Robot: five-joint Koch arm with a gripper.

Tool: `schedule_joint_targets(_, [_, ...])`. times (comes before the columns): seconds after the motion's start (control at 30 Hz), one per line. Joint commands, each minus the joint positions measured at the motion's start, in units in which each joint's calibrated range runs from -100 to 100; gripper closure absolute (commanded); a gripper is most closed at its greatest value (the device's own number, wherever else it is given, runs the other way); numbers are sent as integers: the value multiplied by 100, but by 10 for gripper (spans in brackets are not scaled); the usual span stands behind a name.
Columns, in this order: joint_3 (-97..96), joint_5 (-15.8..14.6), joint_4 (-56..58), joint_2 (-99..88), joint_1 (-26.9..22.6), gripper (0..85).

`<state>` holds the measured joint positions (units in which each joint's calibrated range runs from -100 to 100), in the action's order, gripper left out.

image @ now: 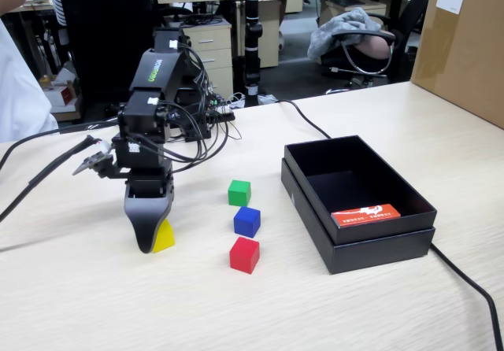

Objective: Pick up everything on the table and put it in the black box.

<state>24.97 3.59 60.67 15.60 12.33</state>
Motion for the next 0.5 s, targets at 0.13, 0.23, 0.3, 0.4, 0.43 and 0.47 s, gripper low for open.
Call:
schedule_joint_targets(0.13, [477, 59, 279, 144, -59, 480])
schedule_joint_targets(0.23, [513, 83, 279, 236, -78, 544])
schedule_joint_targets(0.3, [568, 107, 279, 339, -83, 605])
schedule_joint_targets(0.4, [595, 122, 279, 374, -83, 762])
schedule_joint_targets(0.43, [595, 117, 279, 351, -83, 823])
schedule_joint_targets(0.47, [577, 117, 279, 293, -83, 846])
